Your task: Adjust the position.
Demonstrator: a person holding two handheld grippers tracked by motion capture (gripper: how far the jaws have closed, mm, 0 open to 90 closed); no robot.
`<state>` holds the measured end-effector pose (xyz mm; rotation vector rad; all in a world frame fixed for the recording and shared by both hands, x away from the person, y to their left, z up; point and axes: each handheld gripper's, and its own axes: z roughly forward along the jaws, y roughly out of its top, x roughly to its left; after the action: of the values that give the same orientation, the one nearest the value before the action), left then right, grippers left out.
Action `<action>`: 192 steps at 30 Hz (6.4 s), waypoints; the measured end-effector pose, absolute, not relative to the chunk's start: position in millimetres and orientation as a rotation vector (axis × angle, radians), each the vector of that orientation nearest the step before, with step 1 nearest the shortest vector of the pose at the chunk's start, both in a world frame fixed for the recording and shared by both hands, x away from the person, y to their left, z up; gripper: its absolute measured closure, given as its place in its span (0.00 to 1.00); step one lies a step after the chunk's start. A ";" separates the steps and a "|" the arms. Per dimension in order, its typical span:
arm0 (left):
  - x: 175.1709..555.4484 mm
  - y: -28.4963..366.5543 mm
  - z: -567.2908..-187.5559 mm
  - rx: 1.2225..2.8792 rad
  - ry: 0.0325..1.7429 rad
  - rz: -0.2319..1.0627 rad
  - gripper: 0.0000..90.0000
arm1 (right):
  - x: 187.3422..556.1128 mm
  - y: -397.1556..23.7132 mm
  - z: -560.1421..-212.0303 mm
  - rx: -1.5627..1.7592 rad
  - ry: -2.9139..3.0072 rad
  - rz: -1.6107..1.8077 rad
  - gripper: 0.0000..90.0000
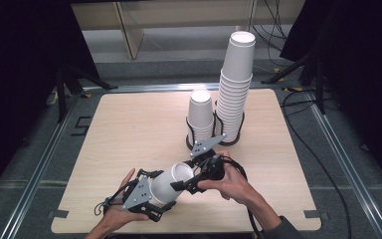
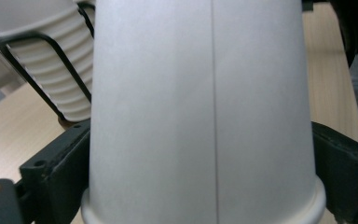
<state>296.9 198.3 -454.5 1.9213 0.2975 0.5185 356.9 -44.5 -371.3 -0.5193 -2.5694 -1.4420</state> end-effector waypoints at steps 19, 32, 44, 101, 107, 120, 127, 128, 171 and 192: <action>294.9 205.3 -449.1 1.770 0.320 0.553 0.03 | 361.4 -56.5 -360.8 -0.534 -2.453 -1.553 0.28; 293.8 205.8 -447.3 1.751 0.306 0.556 0.03 | 365.6 -58.0 -365.5 -0.546 -2.382 -1.563 0.28; 296.3 207.3 -445.6 1.807 0.312 0.540 0.08 | 366.8 -55.9 -371.2 -0.579 -2.371 -1.545 0.27; 285.8 191.4 -435.5 2.300 0.094 0.485 0.15 | 320.5 -3.8 -394.8 0.078 -3.176 -0.818 0.19; 285.0 190.8 -436.8 2.295 0.085 0.469 0.16 | 320.6 1.7 -403.5 0.114 -3.183 -0.777 0.17; 283.0 190.8 -435.5 2.278 0.052 0.468 0.17 | 321.9 3.6 -411.9 0.197 -3.194 -0.758 0.24; 283.3 191.2 -435.9 2.235 0.073 0.465 0.15 | 320.9 1.9 -408.8 0.233 -3.202 -0.782 0.25; 283.5 191.2 -436.1 2.229 0.076 0.469 0.14 | 321.0 1.3 -408.1 0.237 -3.198 -0.782 0.25; 307.2 216.8 -436.1 1.688 0.458 0.171 0.15 | 349.8 -52.2 -378.4 -0.071 -2.860 -1.423 0.23; 305.2 207.3 -437.5 1.618 0.456 0.139 0.05 | 347.9 -37.6 -401.1 -0.041 -2.753 -1.432 0.23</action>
<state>305.2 207.3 -437.5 1.6181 0.4565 0.1394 347.9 -37.6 -401.1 -0.0415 -2.7534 -1.4324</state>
